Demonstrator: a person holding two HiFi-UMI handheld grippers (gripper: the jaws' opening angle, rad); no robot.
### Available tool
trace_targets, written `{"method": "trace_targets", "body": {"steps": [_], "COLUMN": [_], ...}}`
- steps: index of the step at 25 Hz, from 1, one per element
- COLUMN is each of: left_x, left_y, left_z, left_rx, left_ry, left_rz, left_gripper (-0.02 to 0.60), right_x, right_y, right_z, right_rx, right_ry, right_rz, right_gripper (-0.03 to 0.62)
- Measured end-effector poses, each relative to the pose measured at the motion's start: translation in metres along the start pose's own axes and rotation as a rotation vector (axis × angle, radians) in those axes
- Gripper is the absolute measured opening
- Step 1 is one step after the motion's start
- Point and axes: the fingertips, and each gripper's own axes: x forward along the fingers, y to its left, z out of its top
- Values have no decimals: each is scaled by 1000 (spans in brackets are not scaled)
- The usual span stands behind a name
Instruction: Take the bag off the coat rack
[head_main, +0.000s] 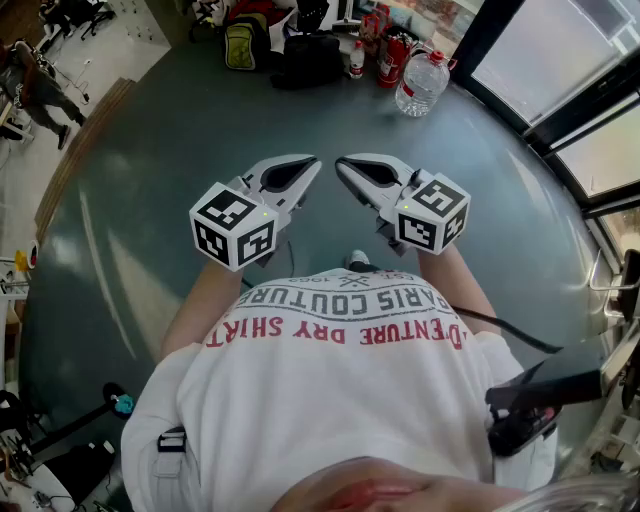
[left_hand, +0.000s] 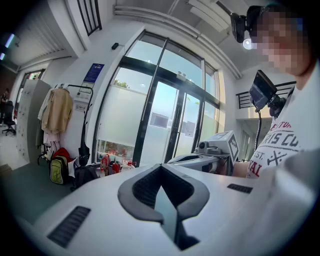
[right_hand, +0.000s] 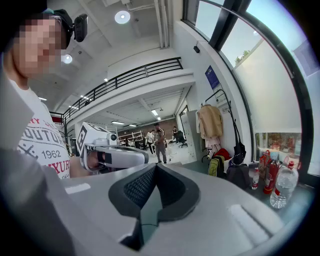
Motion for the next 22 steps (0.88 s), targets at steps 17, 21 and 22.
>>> {"method": "trace_targets", "body": {"steps": [17, 21, 22], "left_x": [4, 5, 6], "left_y": [2, -3, -3], "left_z": [-9, -9, -8], "left_rx": [-21, -22, -23], "left_ry": [18, 22, 22], "left_rz": [-5, -10, -12], "left_gripper": [2, 2, 2], "right_x": [0, -4, -4], "right_y": [-1, 2, 2], "right_z": [-6, -6, -5], "right_rx": [16, 21, 21], "right_ry": [-8, -8, -6], "right_rz": [6, 10, 10], "right_gripper": [2, 2, 3]}}
